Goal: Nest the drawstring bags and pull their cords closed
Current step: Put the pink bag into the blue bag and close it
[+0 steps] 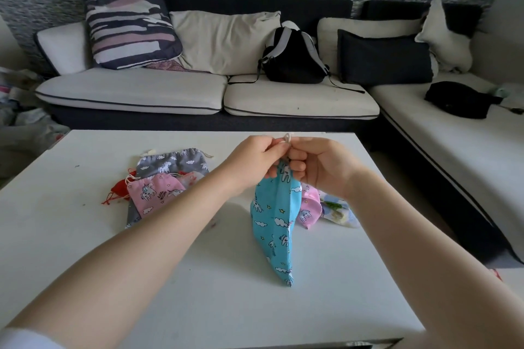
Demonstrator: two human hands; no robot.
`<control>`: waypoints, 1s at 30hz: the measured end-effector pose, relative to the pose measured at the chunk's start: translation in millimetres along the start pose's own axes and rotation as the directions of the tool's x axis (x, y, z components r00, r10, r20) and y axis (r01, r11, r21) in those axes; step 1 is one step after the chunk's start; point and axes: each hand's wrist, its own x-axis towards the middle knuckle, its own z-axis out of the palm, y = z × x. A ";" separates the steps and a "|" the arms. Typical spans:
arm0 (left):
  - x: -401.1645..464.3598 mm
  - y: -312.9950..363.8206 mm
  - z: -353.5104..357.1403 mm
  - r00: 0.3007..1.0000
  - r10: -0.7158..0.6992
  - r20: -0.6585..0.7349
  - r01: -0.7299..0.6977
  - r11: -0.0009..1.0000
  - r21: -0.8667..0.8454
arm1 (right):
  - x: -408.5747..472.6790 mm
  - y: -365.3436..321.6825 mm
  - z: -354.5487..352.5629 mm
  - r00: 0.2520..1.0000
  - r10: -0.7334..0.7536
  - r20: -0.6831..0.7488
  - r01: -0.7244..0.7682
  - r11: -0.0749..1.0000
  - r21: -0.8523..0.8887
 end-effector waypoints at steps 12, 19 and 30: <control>2.2 -1.5 -10.8 0.992 -0.082 -0.100 0.129 0.518 0.845 | -9.5 -4.3 11.9 0.977 -0.033 -0.211 -0.057 0.912 -0.406; 11.7 -31.6 -23.0 0.995 -0.062 -0.084 0.098 0.296 0.950 | -14.5 1.4 0.7 0.945 -0.149 -0.292 0.020 0.915 -0.403; 13.9 -23.1 -13.8 0.882 -0.257 -0.394 0.158 0.951 -0.267 | -0.2 8.7 -10.5 0.862 -0.446 -0.243 -0.072 0.365 -0.928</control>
